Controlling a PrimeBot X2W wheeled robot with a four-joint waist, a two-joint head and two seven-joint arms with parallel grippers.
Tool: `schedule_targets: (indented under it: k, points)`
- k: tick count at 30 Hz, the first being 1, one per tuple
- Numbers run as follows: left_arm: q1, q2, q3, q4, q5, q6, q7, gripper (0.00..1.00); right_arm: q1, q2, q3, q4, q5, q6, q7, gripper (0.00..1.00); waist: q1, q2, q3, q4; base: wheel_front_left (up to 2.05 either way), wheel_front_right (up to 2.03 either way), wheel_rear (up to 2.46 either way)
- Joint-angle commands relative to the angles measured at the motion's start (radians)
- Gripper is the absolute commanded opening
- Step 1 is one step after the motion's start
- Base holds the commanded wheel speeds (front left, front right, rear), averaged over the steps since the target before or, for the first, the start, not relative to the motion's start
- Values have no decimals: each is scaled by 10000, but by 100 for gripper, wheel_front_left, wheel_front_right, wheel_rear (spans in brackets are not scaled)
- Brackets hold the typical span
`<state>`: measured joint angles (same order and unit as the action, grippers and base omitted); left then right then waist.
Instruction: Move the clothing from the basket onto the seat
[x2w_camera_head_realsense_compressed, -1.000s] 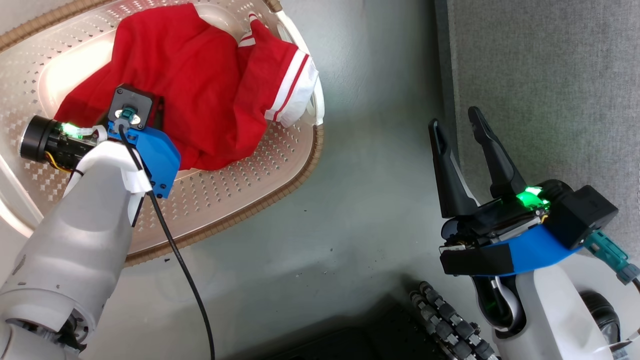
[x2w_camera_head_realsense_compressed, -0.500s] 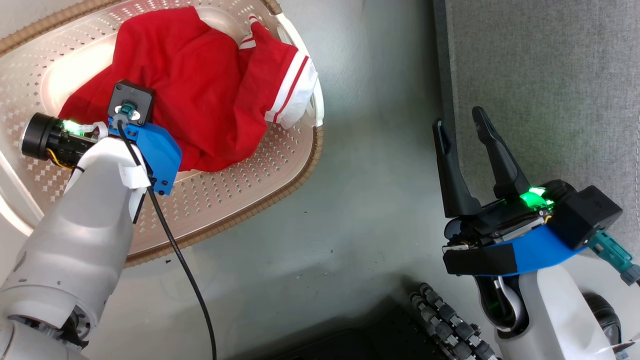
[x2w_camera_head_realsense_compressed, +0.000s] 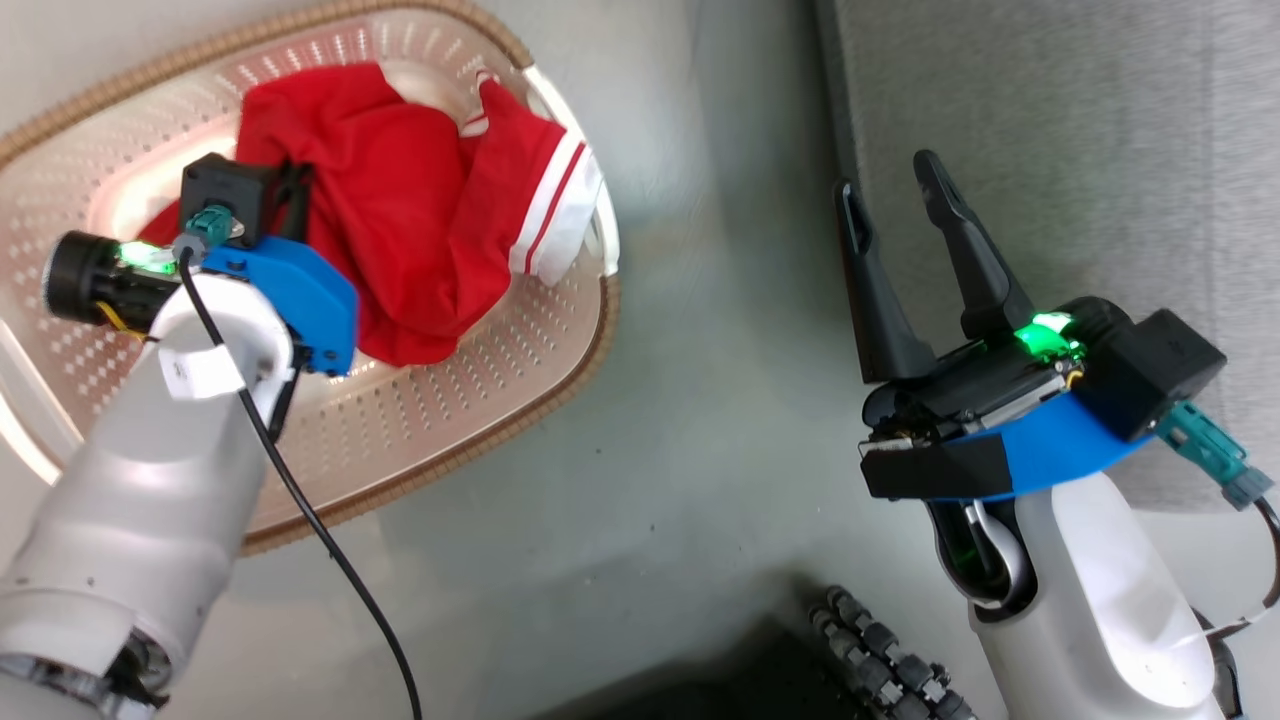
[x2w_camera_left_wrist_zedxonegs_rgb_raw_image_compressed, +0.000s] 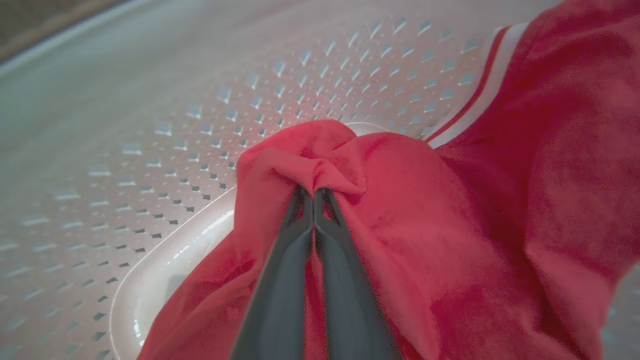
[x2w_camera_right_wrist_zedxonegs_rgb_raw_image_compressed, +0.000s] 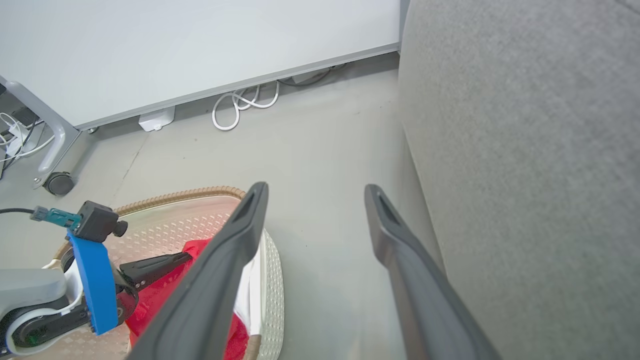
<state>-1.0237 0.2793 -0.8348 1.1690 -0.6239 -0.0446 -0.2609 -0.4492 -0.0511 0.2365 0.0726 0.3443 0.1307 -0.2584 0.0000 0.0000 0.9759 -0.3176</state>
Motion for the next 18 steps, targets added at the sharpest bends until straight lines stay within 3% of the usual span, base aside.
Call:
schedule_targets:
  k: [1,6,18]
  points:
    - [174,-7,101,-266,15,27,-51,0,-99,14,-34,99,-61,1,-47,100,0,0,-382,30,0,0,0]
    - [1310,51,727,-1875,259,-45,-53,0,-174,12,-176,660,-395,1,-65,100,0,0,-1699,410,0,0,0]
    - [4408,-689,2121,-4600,1332,-712,-57,0,807,3,-625,1695,-907,1,375,100,0,0,-5559,1404,0,0,0]
